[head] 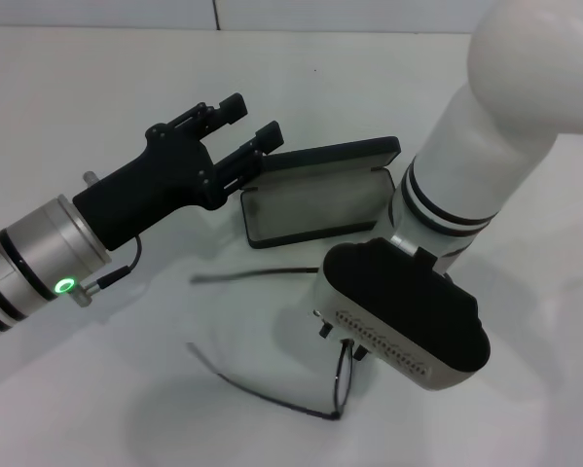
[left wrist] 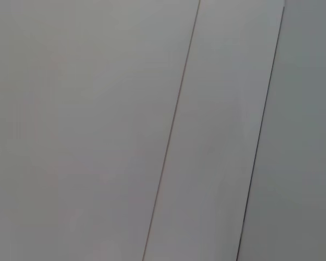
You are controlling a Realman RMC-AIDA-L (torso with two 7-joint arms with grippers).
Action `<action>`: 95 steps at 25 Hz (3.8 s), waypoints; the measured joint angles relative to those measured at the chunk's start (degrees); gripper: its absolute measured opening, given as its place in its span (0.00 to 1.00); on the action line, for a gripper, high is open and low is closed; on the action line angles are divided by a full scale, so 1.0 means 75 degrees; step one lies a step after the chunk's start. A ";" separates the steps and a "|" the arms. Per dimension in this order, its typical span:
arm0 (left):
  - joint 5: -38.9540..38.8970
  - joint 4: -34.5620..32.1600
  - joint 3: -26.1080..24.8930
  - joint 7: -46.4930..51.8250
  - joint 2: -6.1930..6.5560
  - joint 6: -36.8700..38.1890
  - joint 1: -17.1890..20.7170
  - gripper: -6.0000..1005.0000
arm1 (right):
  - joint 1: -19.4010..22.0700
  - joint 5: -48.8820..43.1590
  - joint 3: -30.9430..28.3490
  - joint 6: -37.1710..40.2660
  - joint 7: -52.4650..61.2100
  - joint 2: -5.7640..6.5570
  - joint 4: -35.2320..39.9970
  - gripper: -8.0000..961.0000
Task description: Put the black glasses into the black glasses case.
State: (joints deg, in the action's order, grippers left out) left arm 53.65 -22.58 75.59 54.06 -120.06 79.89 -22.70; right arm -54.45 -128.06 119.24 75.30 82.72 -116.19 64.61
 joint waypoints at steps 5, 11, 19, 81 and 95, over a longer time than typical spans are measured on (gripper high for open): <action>0.0004 0.0000 0.0001 0.0000 0.0000 0.0000 -0.0005 0.62 | -0.0016 -0.0075 0.0085 -0.0025 0.0043 0.0000 -0.0034 0.39; 0.0007 -0.0001 0.0011 0.0000 0.0001 0.0000 -0.0009 0.62 | -0.0029 -0.0201 0.0140 -0.0082 0.0207 0.0000 -0.0030 0.36; 0.0007 -0.0013 0.0012 0.0000 0.0017 -0.0001 -0.0061 0.62 | -0.0025 -0.0240 0.0076 -0.0069 0.0361 0.0000 -0.0037 0.34; 0.3191 -0.0700 -0.0571 0.6106 0.0874 0.1042 -0.2905 0.62 | 0.5600 0.6087 -0.5456 0.1392 -0.6628 0.0062 0.0294 0.09; 0.4378 -0.0731 -0.0644 0.5701 0.0352 -0.1311 -0.2997 0.62 | 0.4790 0.6533 -0.6075 0.3555 -0.6115 0.0047 -0.0720 0.09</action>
State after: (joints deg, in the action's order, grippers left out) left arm 86.49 -28.07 70.76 96.82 -117.42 70.06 -45.17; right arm -18.53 -79.07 73.67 101.96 36.86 -115.83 59.21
